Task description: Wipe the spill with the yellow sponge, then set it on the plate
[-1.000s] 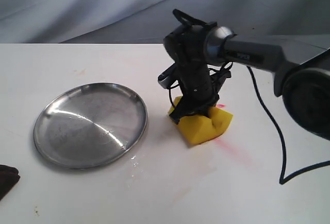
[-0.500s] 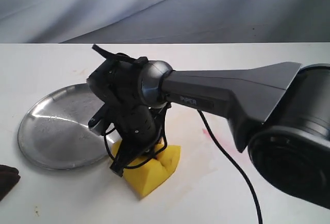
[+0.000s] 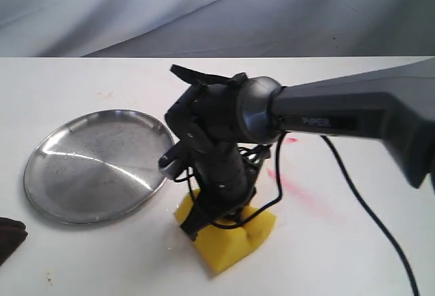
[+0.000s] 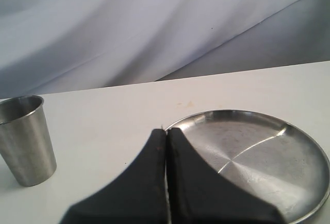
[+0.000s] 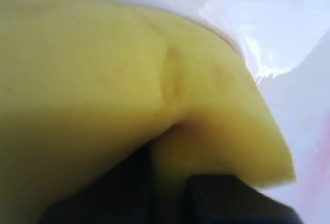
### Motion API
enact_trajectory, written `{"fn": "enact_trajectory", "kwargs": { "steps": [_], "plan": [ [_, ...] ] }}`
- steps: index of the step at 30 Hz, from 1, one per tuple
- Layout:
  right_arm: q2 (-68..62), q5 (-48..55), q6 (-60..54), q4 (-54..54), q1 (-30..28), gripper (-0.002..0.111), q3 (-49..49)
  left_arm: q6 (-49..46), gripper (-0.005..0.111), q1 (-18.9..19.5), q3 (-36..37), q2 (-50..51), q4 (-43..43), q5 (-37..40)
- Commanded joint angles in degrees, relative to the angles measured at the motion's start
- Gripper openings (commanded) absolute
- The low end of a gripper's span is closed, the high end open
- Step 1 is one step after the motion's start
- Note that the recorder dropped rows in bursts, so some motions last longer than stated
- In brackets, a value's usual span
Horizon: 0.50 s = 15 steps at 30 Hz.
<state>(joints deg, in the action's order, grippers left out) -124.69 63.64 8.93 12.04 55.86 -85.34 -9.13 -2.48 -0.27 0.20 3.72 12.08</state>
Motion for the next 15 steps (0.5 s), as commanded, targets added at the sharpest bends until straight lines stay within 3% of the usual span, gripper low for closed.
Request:
{"fn": "enact_trajectory", "kwargs": {
  "steps": [1, 7, 11, 15],
  "plan": [
    [3.2, 6.3, 3.5, 6.0, -4.9, 0.0, 6.9, 0.0, 0.0, -0.3, 0.3, -0.2, 0.2, -0.3],
    [11.9, 3.4, 5.3, 5.1, -7.2, 0.0, 6.5, 0.0, 0.0, -0.3, 0.3, -0.2, 0.2, -0.3],
    [18.4, -7.6, 5.4, 0.4, -7.2, 0.0, 6.5, 0.0, 0.0, -0.3, 0.3, -0.2, 0.2, -0.3],
    [21.9, -22.5, -0.1, -11.0, -7.2, 0.0, 6.5, 0.0, 0.0, -0.3, 0.3, -0.2, 0.2, -0.3]
  ]
}}
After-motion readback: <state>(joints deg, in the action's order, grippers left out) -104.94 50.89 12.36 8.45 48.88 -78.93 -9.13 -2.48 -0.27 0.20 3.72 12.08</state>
